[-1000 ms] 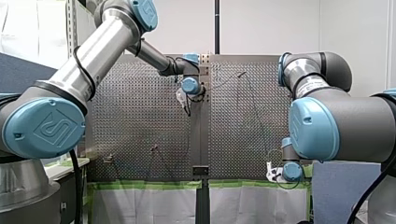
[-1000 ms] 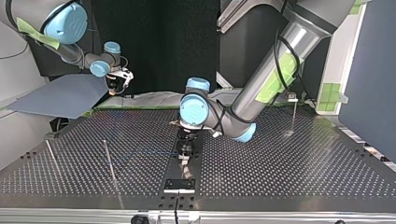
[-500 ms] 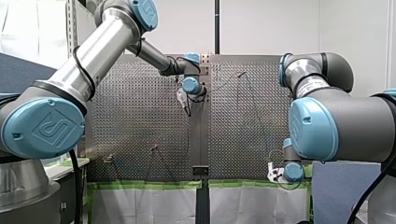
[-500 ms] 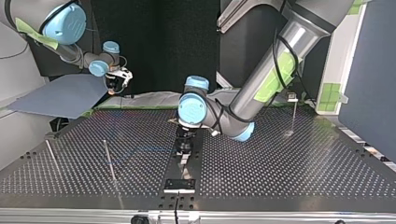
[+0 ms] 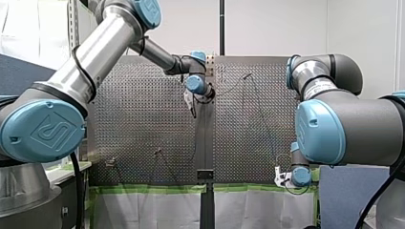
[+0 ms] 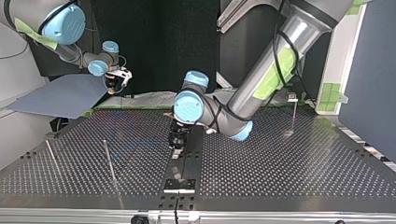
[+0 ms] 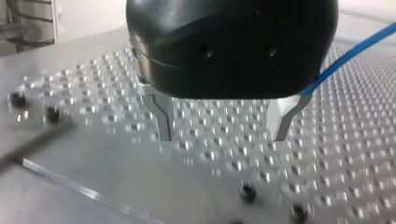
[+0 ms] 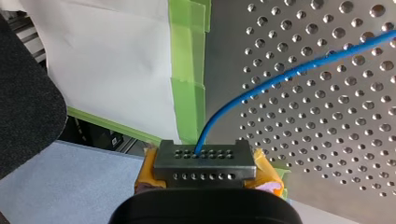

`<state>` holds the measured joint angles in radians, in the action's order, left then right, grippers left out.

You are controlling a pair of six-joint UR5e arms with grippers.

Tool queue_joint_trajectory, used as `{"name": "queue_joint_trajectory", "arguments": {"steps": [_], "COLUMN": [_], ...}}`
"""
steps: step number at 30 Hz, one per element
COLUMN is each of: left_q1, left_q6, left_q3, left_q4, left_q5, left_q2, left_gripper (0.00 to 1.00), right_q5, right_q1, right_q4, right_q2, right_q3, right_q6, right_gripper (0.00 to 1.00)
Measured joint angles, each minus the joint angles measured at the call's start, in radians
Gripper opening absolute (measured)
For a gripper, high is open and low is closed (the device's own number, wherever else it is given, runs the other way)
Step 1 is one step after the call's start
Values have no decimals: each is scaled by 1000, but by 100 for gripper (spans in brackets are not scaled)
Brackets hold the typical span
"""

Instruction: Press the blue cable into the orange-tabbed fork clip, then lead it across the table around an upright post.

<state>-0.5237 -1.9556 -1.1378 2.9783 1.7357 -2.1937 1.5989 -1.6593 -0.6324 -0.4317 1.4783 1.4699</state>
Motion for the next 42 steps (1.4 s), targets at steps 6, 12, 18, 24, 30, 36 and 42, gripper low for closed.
{"name": "queue_joint_trajectory", "arguments": {"steps": [6, 12, 18, 24, 30, 36, 42], "left_q1": [-12, -16, -19, -22, -15, -18, -32], "left_q6": [-20, -68, -114, -165, -214, -262, -309], "left_q3": [0, 0, 0, 0, 0, 0, 0], "left_q4": [47, 80, 50, 0, -48, -97, -144], "left_q5": [-48, -100, -146, -197, -246, -294, -341], "left_q2": [44, 95, 142, 183, 191, 191, 191], "left_gripper": [100, 100, 100, 100, 100, 100, 100], "right_q5": [-3, -5, -11, -14, -14, -14, -14], "right_q1": [0, 2, 4, 6, 8, 9, 10], "right_q4": [0, 0, 0, 0, 0, 0, 0], "right_q2": [1, 1, 1, 2, 3, 3, 3], "right_q3": [0, 0, 0, 0, 1, 1, 1], "right_q6": [0, 0, 0, 0, 0, 0, 0], "right_gripper": [0, 0, 0, 0, 0, 0, 0]}}
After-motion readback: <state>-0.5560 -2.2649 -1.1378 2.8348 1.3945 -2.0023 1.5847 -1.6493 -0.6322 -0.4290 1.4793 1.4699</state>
